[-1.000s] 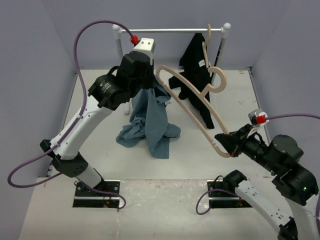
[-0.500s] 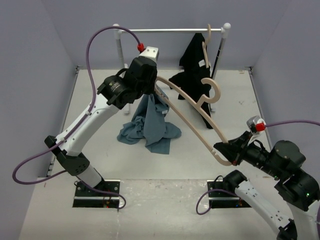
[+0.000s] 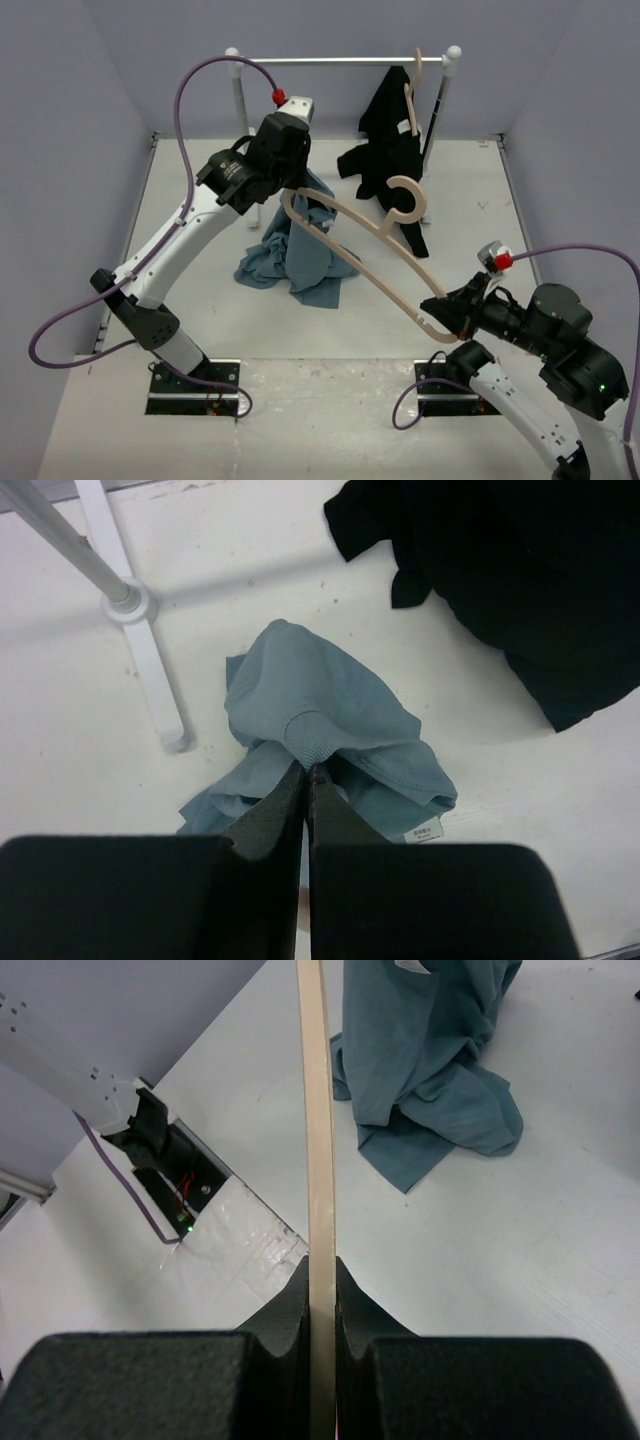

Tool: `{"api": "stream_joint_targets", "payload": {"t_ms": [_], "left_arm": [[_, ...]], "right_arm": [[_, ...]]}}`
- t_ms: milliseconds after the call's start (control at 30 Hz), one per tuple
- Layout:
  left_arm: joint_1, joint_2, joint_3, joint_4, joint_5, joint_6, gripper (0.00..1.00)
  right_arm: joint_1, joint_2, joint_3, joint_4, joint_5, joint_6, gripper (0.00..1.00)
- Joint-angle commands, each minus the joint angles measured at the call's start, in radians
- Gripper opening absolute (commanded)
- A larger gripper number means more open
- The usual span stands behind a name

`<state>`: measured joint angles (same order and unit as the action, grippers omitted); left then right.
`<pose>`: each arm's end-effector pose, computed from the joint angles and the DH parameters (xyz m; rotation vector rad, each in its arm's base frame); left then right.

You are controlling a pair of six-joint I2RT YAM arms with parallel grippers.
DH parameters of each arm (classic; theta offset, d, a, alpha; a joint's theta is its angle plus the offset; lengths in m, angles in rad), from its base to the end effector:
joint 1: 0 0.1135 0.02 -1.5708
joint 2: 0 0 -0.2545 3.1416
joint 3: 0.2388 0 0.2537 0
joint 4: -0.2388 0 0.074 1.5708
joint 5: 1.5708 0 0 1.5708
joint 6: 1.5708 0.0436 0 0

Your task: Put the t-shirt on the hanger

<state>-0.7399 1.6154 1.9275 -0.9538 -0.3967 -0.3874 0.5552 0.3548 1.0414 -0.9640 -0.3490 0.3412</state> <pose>0.2617 -0.2161 0.4322 0.1640 2.1569 -0.2106 0.0300 0.0361 0.3731 -0.4596 1.8837 0.9342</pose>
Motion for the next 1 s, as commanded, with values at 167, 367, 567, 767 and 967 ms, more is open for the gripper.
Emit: {"api": "stream_joint_targets", "payload": {"t_ms": [167, 367, 567, 767, 967], "left_arm": [[0.010, -0.034, -0.043, 0.043, -0.025, -0.015, 0.00], [0.010, -0.009, -0.019, 0.041, -0.029, -0.013, 0.00], [0.010, -0.019, -0.030, 0.057, 0.012, -0.018, 0.00], [0.010, -0.042, -0.057, 0.088, 0.119, -0.020, 0.00], [0.007, -0.097, -0.108, 0.131, 0.234, -0.032, 0.00]], "right_arm": [[0.000, 0.044, 0.096, -0.006, 0.065, -0.025, 0.00], [0.001, -0.005, 0.107, -0.066, 0.094, -0.015, 0.00], [0.000, 0.026, 0.087, -0.061, 0.111, -0.022, 0.00], [0.001, 0.083, 0.046, 0.030, 0.101, -0.024, 0.00], [0.001, 0.206, 0.033, 0.156, 0.039, -0.012, 0.00]]}}
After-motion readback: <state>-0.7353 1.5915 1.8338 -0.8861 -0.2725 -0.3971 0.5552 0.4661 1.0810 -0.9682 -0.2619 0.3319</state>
